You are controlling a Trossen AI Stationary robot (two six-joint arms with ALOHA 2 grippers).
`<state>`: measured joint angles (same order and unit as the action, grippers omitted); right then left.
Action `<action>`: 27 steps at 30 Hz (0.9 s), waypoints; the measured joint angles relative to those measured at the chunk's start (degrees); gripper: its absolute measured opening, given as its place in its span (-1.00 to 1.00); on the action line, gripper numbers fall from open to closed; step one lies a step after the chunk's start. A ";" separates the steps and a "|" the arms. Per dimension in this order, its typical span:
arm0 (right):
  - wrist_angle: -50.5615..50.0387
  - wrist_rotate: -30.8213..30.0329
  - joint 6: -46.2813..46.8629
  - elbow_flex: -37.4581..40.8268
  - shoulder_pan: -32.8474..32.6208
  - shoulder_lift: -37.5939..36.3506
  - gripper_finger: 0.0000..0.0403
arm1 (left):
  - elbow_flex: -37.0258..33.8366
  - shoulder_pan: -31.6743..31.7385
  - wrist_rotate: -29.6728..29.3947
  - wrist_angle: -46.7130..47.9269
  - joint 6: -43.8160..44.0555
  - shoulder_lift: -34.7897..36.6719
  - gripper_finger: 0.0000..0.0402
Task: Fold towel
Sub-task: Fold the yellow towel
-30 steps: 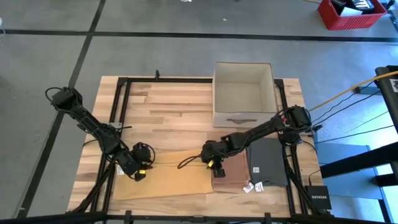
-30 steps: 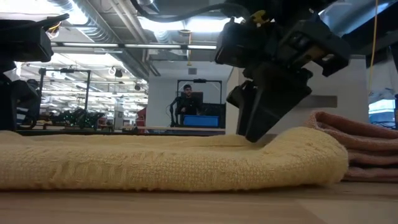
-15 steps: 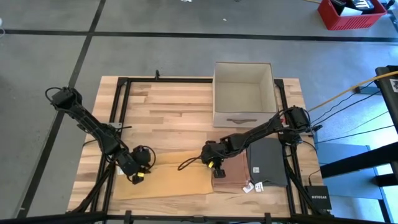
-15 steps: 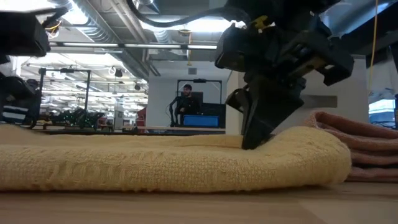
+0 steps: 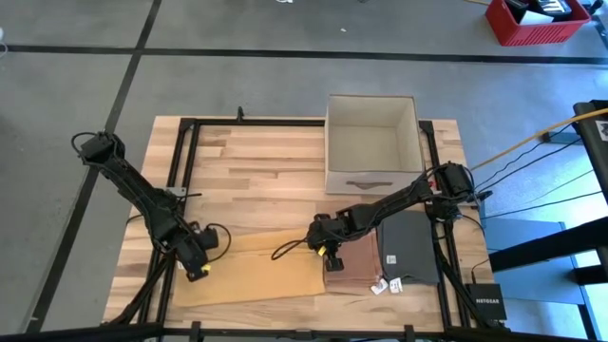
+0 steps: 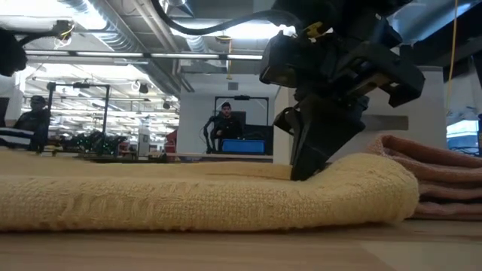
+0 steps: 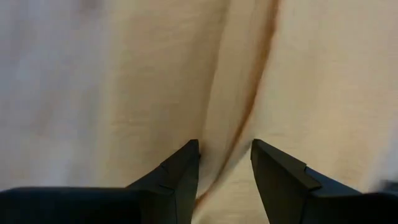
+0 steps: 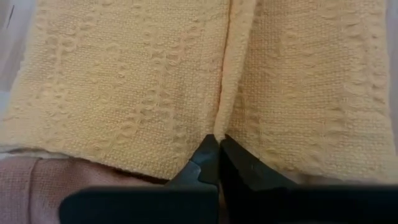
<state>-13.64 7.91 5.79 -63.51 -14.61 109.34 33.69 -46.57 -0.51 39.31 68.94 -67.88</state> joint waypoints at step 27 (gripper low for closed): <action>0.23 -7.44 4.06 0.02 -0.04 0.00 -0.98 | -1.46 -0.16 6.30 0.32 -5.76 2.96 -0.31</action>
<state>-13.41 0.48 9.85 -63.48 -14.66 109.34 32.23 -46.73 5.78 39.64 63.17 -64.92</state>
